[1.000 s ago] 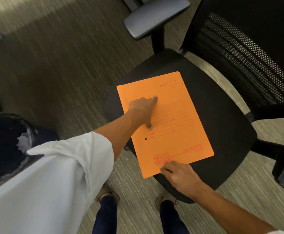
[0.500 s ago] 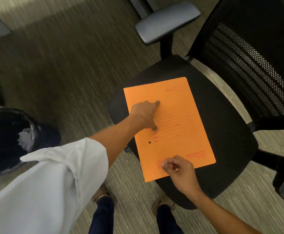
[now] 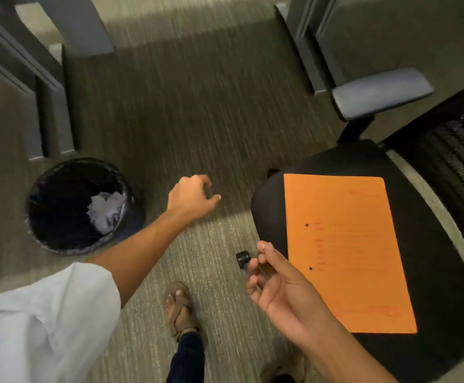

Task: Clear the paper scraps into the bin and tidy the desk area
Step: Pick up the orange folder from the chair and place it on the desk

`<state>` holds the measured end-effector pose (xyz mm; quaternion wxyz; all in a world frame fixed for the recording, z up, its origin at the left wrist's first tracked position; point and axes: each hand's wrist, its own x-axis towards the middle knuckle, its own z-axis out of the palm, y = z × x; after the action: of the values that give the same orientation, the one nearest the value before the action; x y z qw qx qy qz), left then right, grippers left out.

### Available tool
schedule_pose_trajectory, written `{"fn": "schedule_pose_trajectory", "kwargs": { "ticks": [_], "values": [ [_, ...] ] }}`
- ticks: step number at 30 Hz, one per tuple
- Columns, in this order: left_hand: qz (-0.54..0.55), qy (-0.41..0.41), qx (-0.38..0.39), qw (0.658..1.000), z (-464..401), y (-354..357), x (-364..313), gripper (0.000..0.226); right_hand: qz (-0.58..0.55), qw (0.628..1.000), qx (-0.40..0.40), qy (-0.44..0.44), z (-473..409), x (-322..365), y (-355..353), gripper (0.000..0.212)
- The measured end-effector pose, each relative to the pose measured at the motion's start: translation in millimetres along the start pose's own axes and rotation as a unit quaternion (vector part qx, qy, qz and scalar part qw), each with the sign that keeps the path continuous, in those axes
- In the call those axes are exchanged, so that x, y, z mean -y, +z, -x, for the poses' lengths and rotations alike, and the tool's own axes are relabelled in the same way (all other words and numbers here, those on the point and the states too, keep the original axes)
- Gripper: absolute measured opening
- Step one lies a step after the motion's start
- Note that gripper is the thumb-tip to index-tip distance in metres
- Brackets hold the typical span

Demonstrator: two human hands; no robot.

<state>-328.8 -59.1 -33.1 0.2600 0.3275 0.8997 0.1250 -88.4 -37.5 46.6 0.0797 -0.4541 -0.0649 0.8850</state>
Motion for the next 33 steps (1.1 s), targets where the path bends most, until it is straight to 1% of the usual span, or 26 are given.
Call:
{"fn": "schedule_pose_trajectory", "kwargs": {
  "ticks": [3,6,8,11,13,15,16,17,20,21,23,25,27,30,33],
  "values": [
    [0.041,-0.075,0.015,0.996,11,-11,58,0.037,0.013,1.0,0.008,0.023,-9,-15,33,0.008],
    [0.116,-0.178,0.026,0.977,30,-19,128,0.035,0.042,0.997,0.023,0.053,-24,-41,74,0.006],
    [0.176,-0.25,0.019,0.952,47,-23,175,0.033,0.083,0.993,0.022,0.076,-41,-65,108,0.005],
    [0.247,-0.32,-0.009,0.915,64,-29,234,0.029,0.155,0.983,0.001,0.1,-79,-114,166,0.004],
    [0.315,-0.351,-0.03,0.882,70,-35,271,0.024,0.197,0.974,-0.018,0.107,-117,-157,209,0.005],
    [0.37,-0.358,-0.034,0.857,75,-42,302,0.021,0.22,0.969,-0.029,0.106,-157,-197,246,0.006],
    [0.383,-0.361,-0.032,0.85,78,-46,315,0.019,0.225,0.968,-0.028,0.111,-177,-213,261,0.01],
    [0.392,-0.367,-0.033,0.843,81,-49,330,0.018,0.222,0.967,-0.021,0.121,-195,-228,275,0.023],
    [0.411,-0.385,-0.042,0.825,87,-61,365,0.025,0.171,0.972,-0.019,0.162,-241,-252,290,0.083],
    [0.422,-0.39,-0.047,0.817,88,-65,375,0.027,0.156,0.973,-0.018,0.168,-251,-256,290,0.098],
    [0.457,-0.402,-0.063,0.791,88,-71,391,0.027,0.143,0.974,-0.009,0.176,-266,-263,289,0.117],
    [0.497,-0.41,-0.084,0.761,88,-73,401,0.034,0.143,0.972,0.003,0.184,-273,-266,285,0.124],
    [0.514,-0.419,-0.082,0.744,88,-73,405,0.048,0.152,0.97,0.013,0.187,-275,-264,281,0.127],
    [0.521,-0.421,-0.071,0.739,85,-72,407,0.066,0.161,0.971,0.025,0.175,-278,-253,277,0.128],
    [0.516,-0.407,-0.058,0.752,78,-74,404,0.071,0.156,0.973,0.032,0.164,-279,-239,271,0.128]
  ]
}}
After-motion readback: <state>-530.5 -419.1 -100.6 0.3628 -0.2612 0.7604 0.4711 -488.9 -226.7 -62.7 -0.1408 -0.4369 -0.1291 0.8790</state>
